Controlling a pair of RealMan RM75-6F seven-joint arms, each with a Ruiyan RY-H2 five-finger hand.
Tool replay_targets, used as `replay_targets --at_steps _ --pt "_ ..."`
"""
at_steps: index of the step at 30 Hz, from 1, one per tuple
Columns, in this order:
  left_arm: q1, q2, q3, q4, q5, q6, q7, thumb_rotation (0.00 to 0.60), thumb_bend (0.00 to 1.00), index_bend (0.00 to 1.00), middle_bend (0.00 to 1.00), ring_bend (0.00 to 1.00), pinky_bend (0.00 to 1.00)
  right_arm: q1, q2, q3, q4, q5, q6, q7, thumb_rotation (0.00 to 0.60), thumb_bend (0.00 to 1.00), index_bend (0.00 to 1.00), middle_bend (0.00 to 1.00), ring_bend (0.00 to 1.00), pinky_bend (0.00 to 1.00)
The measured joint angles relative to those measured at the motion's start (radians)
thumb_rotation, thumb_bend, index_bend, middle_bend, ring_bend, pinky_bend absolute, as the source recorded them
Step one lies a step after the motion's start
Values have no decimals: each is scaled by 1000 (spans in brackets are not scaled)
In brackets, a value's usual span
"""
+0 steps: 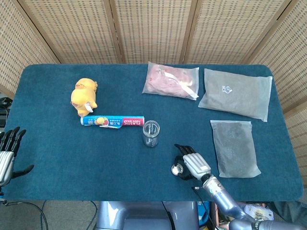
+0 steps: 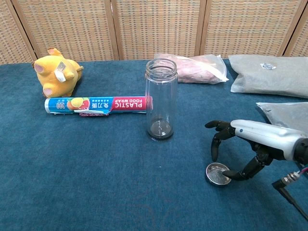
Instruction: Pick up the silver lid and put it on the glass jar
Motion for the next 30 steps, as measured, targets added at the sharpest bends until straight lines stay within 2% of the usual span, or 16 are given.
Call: replay_targets --at_steps 19,30 --pt "-2 1 -7 9 -10 0 -15 600 60 0 0 0 0 27 -44 -22 59 25 -2 -9 600 544 502 0 0 0" --pt "-7 0 -8 12 -16 -8 -16 600 61 0 0 0 0 37 -64 -29 95 20 -3 6 600 593 602 0 0 0"
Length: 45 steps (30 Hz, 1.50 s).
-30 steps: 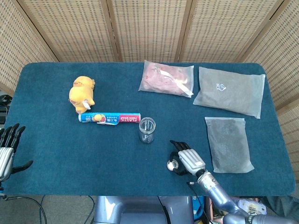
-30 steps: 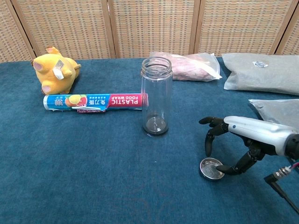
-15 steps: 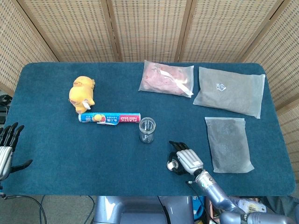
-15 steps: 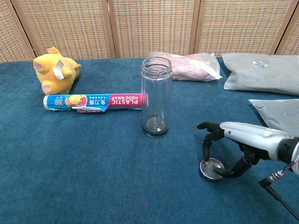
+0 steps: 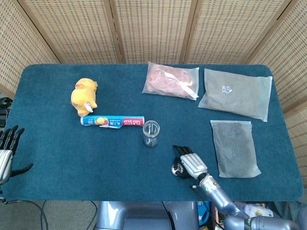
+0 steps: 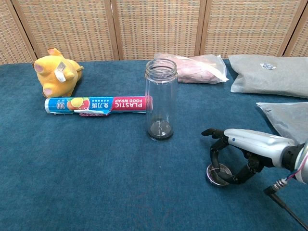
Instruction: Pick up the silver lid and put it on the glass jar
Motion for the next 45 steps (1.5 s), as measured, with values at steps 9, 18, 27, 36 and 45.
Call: replay_targets --at_steps 9,18,27,36,45 --pt "-1 -2 1 1 -2 -4 2 600 61 0 0 0 0 2 2 -1 -2 -9 9 16 600 641 625 0 0 0" --pt "-3 2 1 1 -4 -8 -8 600 61 0 0 0 0 -7 69 11 -77 -45 43 49 600 656 627 0 0 0" --pt "-4 9 0 -2 -5 -10 -24 600 60 0 0 0 0 -32 241 45 -191 -89 113 86 600 684 633 0 0 0" --pt "0 17 -3 -9 -1 4 -35 600 60 0 0 0 0 -27 399 157 -240 -22 150 116 600 708 639 0 0 0" --pt "-6 28 -12 -10 -9 -3 -56 600 61 0 0 0 0 51 527 298 -322 186 99 137 600 712 639 0 0 0"
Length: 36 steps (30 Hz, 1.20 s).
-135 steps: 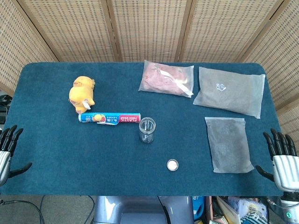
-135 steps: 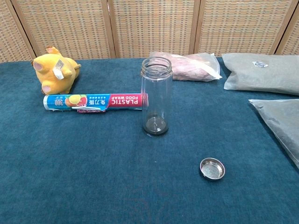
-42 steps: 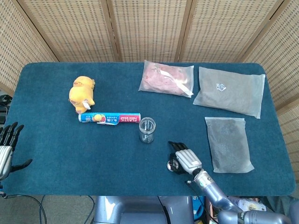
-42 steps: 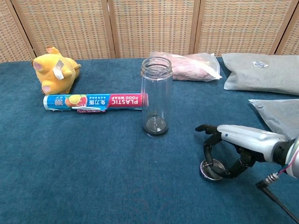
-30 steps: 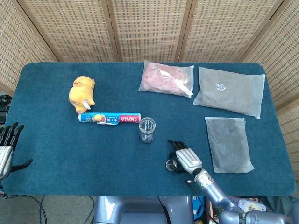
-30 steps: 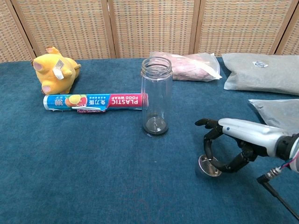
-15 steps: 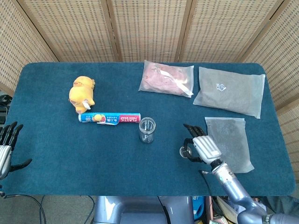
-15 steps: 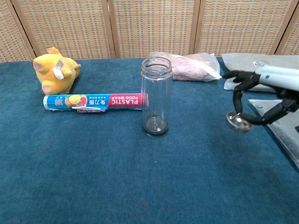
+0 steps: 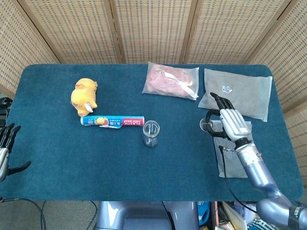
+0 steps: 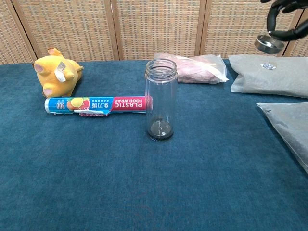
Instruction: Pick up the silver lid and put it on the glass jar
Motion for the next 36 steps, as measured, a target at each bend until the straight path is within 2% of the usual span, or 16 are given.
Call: replay_targets --at_steps 8,19,27,36 --pt "-6 3 -6 -1 -7 -6 0 600 60 0 0 0 0 150 11 59 -39 213 -52 -76 600 712 640 0 0 0" --pt "-10 5 -4 3 -12 -19 -7 600 60 0 0 0 0 382 -146 56 -66 451 39 -288 600 715 640 5 0 0" --pt "-10 15 -5 3 -12 -19 -33 600 61 0 0 0 0 461 -225 37 -55 530 133 -389 600 716 640 6 0 0" --pt "-6 27 -5 0 -7 -11 -54 600 60 0 0 0 0 477 -283 6 -24 554 155 -403 600 716 640 6 0 0"
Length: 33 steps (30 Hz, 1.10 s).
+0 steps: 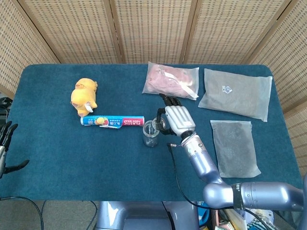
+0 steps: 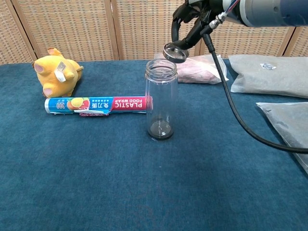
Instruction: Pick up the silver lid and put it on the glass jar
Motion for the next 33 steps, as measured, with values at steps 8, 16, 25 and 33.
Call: replay_targets --at_steps 8,16,25,33 --pt "-1 2 -1 4 -5 -5 -10 600 60 0 0 0 0 9 -26 -6 14 -11 3 -1 600 717 640 10 0 0" --pt "-4 3 -1 4 -11 -14 -11 600 61 0 0 0 0 17 -43 -5 17 -7 9 -8 600 717 640 11 0 0" --pt "-5 3 -1 8 -12 -14 -14 600 61 0 0 0 0 31 -63 0 22 7 20 -22 600 717 640 11 0 0" --pt "-5 5 -2 10 -14 -16 -21 600 60 0 0 0 0 45 -85 -2 39 15 31 -47 600 717 626 8 0 0"
